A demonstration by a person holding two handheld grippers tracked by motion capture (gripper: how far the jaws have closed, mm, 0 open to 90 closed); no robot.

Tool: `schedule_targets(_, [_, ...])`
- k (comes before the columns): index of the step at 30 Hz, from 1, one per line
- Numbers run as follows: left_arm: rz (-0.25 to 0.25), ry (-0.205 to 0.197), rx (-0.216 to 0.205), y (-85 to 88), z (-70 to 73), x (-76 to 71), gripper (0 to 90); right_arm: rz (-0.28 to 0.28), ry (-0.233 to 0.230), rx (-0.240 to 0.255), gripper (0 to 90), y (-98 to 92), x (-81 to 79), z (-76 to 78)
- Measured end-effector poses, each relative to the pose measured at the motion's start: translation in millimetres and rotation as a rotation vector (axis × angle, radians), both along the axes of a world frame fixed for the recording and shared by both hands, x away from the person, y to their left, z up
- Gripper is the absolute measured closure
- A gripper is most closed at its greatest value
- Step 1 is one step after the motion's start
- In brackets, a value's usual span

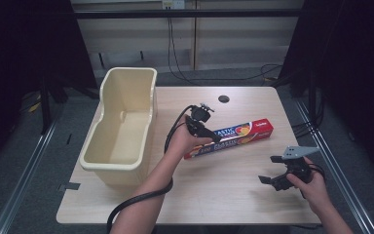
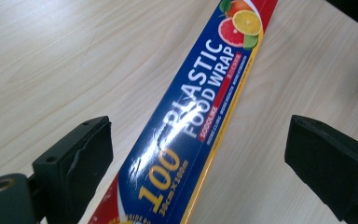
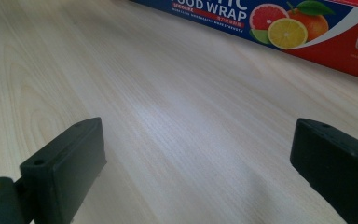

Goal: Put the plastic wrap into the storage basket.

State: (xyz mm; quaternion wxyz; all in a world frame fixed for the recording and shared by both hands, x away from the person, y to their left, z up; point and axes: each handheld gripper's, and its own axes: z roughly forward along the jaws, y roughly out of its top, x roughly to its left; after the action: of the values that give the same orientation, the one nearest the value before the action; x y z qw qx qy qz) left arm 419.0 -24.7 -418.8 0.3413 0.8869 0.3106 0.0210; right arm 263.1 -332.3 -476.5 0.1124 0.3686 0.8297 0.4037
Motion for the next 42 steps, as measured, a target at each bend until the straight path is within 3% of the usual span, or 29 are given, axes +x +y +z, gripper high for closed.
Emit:
schedule_targets(2, [-0.002,0.006,0.011,-3.4,-0.6,3.0,7.5,-0.005,-0.001,0.001,3.0,0.0,-0.4,0.5])
schedule_targets(8, [-0.020,-0.007,-0.010,-15.7,-2.0,8.9,7.5,0.006,-0.021,0.002,3.2,1.0,1.1,2.9])
schedule_targets(14, [-0.032,0.001,0.027,-31.1,-15.5,15.9,7.9,0.008,-0.024,0.000,3.4,1.2,0.5,2.6])
schedule_targets(22, [-0.036,0.010,0.037,-41.7,-24.3,16.2,8.2,0.013,-0.035,0.014,3.4,1.0,1.4,4.7])
schedule_targets(25, [-0.047,0.017,0.067,-48.5,-30.2,16.4,8.6,0.017,-0.034,0.009,3.4,1.6,0.1,4.7])
schedule_targets(31, [-0.058,0.021,0.087,-57.2,-38.0,17.2,11.2,0.024,-0.025,0.014,3.4,0.2,0.9,3.0])
schedule_targets(36, [-0.068,0.016,0.119,-56.4,-40.9,17.4,19.1,0.021,-0.024,0.016,3.4,-0.6,-0.1,3.1])
schedule_targets(38, [-0.085,-0.002,0.137,-53.6,-40.2,17.5,22.4,0.019,-0.023,0.014,3.4,-0.6,0.1,3.0])
schedule_targets(40, [-0.082,0.001,0.134,-53.4,-40.4,16.5,24.1,0.019,-0.023,0.017,3.4,-0.5,0.4,2.9])
schedule_targets(42, [-0.119,-0.016,0.177,-53.1,-41.0,12.1,26.7,0.018,-0.024,0.016,3.4,-0.4,0.3,3.2])
